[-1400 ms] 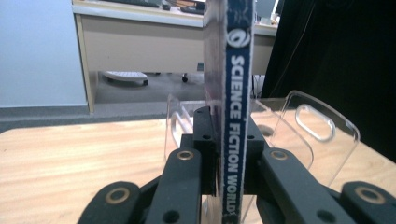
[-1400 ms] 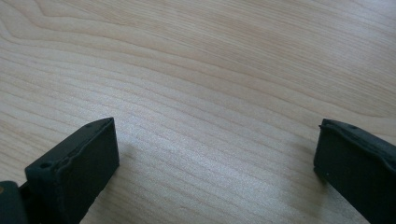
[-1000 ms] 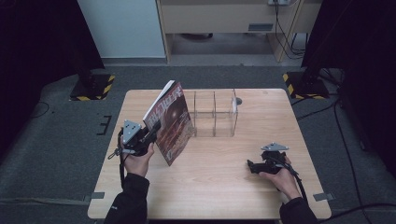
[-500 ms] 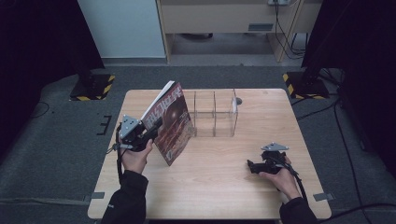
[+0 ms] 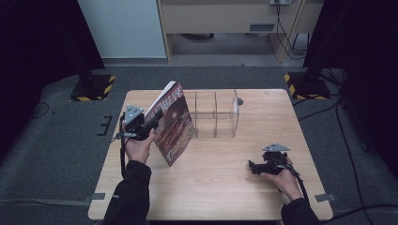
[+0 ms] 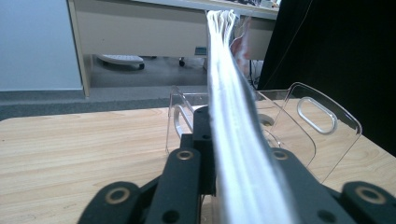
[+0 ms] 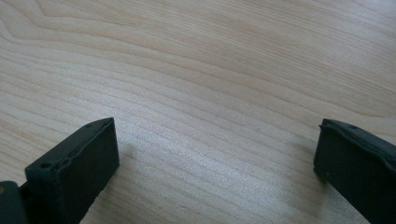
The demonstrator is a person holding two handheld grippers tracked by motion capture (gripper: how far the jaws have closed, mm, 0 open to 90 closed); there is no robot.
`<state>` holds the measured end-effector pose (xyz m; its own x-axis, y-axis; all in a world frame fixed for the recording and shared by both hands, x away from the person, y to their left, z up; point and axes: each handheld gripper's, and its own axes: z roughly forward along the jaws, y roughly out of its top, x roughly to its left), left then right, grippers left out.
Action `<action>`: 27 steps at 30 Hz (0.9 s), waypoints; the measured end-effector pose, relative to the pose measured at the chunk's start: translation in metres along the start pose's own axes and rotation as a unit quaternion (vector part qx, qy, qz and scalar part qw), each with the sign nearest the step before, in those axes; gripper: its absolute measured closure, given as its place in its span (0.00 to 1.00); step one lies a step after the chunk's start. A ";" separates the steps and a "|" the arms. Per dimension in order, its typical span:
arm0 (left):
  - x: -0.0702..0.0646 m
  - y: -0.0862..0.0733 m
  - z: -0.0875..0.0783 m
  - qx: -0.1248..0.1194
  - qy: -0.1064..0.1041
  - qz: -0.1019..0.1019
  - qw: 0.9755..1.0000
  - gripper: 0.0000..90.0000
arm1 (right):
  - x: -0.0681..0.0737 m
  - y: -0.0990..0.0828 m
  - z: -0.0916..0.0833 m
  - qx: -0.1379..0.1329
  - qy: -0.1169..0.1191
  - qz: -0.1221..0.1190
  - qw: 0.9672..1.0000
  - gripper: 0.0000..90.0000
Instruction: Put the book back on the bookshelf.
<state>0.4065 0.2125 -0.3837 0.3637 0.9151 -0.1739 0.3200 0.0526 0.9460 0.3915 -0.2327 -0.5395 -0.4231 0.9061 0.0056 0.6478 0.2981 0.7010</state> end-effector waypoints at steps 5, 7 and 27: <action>-0.005 0.001 0.001 -0.019 -0.003 -0.019 1.000 0.93 | 0.000 0.000 0.000 0.000 0.000 0.000 1.000 0.00; -0.009 0.002 0.003 -0.023 0.001 -0.019 1.000 0.93 | 0.000 0.000 0.000 0.000 0.000 0.000 1.000 0.00; -0.029 0.011 0.052 -0.089 0.068 0.003 0.994 0.93 | 0.000 0.000 0.000 -0.001 0.002 -0.002 1.000 0.00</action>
<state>0.4449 0.1660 -0.3830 0.2405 0.9604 -0.1407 0.1535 0.1055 0.9825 0.3922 -0.2329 -0.5395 -0.4283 0.9036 0.0044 0.6450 0.3023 0.7018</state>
